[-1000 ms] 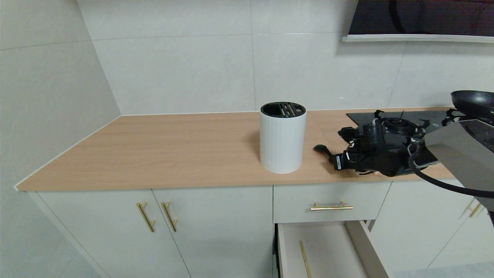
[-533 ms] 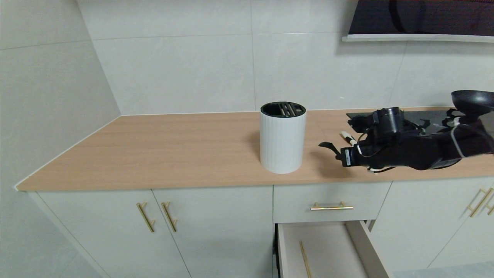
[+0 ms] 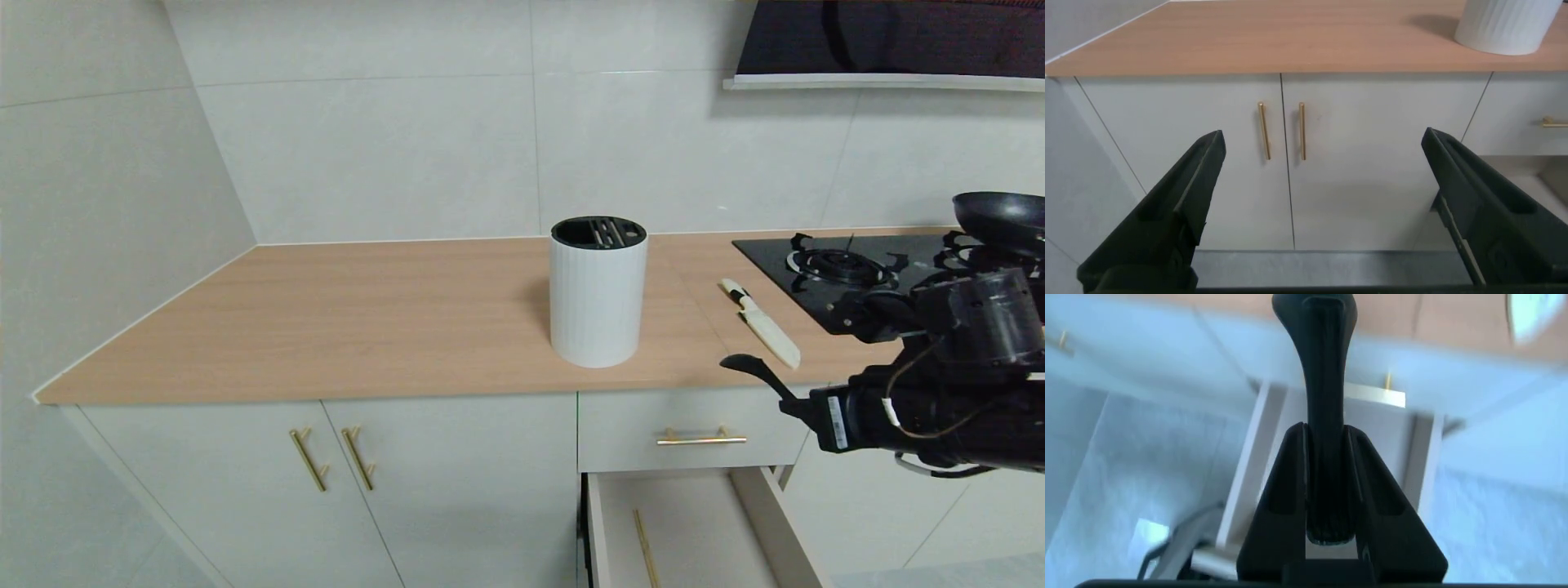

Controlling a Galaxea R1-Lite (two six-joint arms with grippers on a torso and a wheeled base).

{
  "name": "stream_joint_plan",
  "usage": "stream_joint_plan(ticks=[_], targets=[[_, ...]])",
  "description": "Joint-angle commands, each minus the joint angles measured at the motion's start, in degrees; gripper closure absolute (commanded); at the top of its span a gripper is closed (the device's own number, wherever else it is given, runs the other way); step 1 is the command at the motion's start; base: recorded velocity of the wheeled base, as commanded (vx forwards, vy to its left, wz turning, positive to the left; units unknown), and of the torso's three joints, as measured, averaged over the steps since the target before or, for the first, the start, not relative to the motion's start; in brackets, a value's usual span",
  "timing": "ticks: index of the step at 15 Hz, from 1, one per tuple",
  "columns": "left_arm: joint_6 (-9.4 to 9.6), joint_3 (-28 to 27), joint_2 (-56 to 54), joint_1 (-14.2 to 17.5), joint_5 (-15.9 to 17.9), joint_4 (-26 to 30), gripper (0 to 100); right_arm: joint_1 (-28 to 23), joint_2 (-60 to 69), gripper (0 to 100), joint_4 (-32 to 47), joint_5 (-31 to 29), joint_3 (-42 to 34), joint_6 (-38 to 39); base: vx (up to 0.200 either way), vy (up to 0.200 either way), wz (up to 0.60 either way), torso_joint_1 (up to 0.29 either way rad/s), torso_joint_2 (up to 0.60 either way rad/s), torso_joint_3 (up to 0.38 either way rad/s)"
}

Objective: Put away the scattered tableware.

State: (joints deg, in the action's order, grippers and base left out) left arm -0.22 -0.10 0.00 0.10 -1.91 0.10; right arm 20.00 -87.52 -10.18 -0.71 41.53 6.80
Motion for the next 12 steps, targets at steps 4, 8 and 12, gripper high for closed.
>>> stream_joint_plan(ticks=[4, 8, 12], targets=[[-0.04, 0.0, 0.1, 0.1, 0.0, 0.0, 0, 1.1, 6.7, 100, -0.2, -0.1, -7.1, -0.4, 0.0, 0.0, 0.0, 0.0, 0.0, 0.0], [-0.04, 0.0, 0.1, 0.1, 0.0, 0.0, 0, 0.8, 5.3, 100, -0.2, -0.2, -9.4, -0.3, 0.0, 0.0, 0.0, 0.0, 0.0, 0.0], [-0.04, 0.0, 0.1, 0.1, 0.0, 0.0, 0, 0.6, 3.0, 100, -1.2, -0.2, -9.7, -0.3, 0.0, 0.0, 0.0, 0.0, 0.0, 0.0]])
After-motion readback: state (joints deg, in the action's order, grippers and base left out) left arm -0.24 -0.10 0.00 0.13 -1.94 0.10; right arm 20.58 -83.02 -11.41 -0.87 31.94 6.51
